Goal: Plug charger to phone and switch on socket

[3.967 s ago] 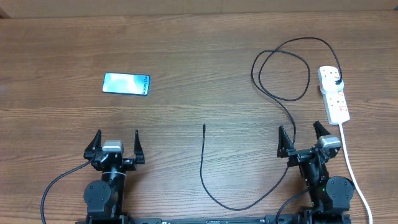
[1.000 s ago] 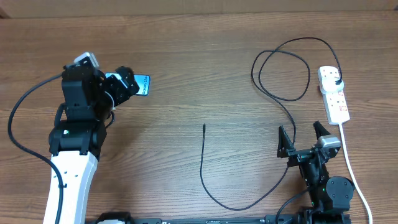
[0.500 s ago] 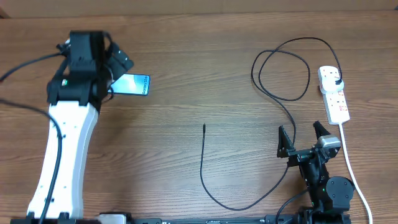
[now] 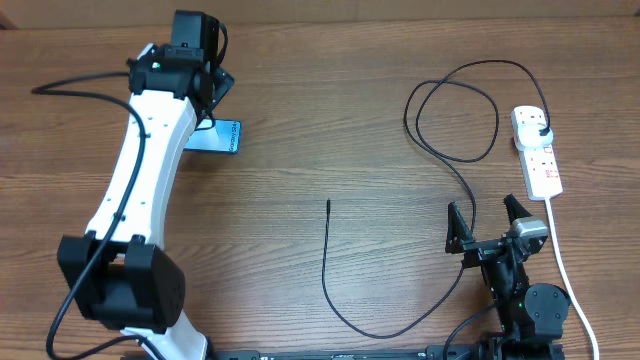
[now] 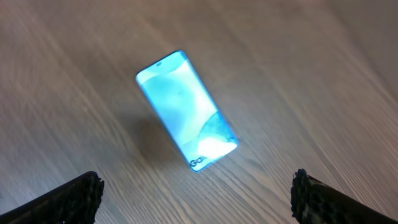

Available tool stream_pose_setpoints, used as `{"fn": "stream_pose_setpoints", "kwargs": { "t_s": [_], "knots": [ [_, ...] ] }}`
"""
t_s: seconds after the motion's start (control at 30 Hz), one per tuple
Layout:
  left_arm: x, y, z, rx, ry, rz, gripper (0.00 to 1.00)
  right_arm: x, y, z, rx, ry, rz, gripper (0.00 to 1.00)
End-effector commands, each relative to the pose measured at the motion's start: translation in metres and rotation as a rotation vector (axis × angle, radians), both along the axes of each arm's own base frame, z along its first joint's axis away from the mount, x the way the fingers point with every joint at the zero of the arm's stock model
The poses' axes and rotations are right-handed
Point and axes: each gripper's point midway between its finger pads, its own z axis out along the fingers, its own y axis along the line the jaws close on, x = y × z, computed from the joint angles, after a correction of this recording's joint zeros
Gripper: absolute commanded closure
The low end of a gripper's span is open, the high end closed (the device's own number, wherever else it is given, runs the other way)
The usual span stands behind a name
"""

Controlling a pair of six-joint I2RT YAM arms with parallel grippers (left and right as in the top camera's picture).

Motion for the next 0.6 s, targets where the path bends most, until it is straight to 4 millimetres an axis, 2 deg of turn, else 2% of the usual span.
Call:
{"fn": "stream_pose_setpoints", "kwargs": {
  "t_s": [0.0, 0.07, 0.27, 0.57],
  "knots": [
    [0.004, 0.005, -0.009, -0.037, -0.032, 0.189, 0.0, 0.0, -0.001, -0.002, 0.0, -0.005, -0.005, 0.0],
    [0.005, 0.005, -0.019, -0.044, -0.021, 0.228, 0.0, 0.0, 0.0, -0.002, 0.0, -0.004, -0.005, 0.0],
    [0.004, 0.009, -0.031, -0.034, -0.02, 0.32, 0.0, 0.0, 0.0, -0.002, 0.0, -0.004, -0.005, 0.0],
    [0.01, -0.001, -0.035, -0.102, -0.027, 0.312, 0.0, 0.0, 0.0, -0.002, 0.0, -0.005, -0.005, 0.0]
  ]
}}
